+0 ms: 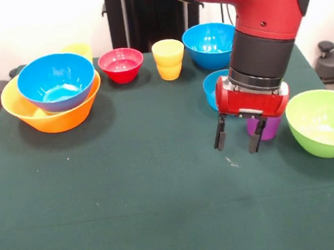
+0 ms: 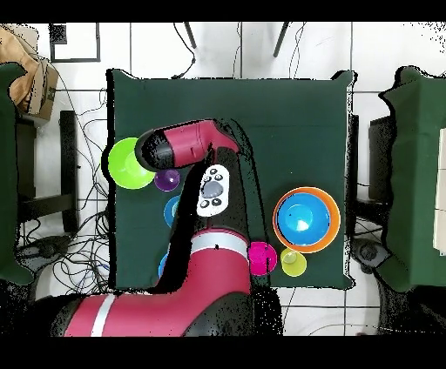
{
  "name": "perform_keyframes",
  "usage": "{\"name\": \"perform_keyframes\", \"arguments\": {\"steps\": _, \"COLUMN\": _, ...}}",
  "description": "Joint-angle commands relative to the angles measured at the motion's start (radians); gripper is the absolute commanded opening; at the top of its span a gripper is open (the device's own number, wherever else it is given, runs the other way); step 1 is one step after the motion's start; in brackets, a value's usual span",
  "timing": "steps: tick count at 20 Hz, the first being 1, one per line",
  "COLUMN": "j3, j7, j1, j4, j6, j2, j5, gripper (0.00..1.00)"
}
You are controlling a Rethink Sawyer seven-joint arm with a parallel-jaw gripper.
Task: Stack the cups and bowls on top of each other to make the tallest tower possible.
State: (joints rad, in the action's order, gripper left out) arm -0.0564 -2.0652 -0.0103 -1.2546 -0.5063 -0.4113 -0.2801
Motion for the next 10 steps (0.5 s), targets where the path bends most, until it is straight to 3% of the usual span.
{"name": "perform_keyframes", "arguments": {"steps": 1, "j3": -0.013, "j7": -0.174, "j1": -0.038, "j4": 0.060, "j6": -0.105, "j2": 0.092, "j5": 0.041, "gripper": 1.00}}
{"name": "perform_keyframes", "arguments": {"steps": 7, "j3": -0.009, "j7": -0.102, "j1": -0.050, "j4": 0.050, "j6": -0.118, "j2": 0.092, "j5": 0.054, "gripper": 1.00}}
{"name": "perform_keyframes", "arguments": {"steps": 10, "j3": 0.055, "j7": 0.074, "j1": -0.022, "j4": 0.078, "j6": -0.187, "j2": 0.099, "j5": 0.031, "gripper": 1.00}}
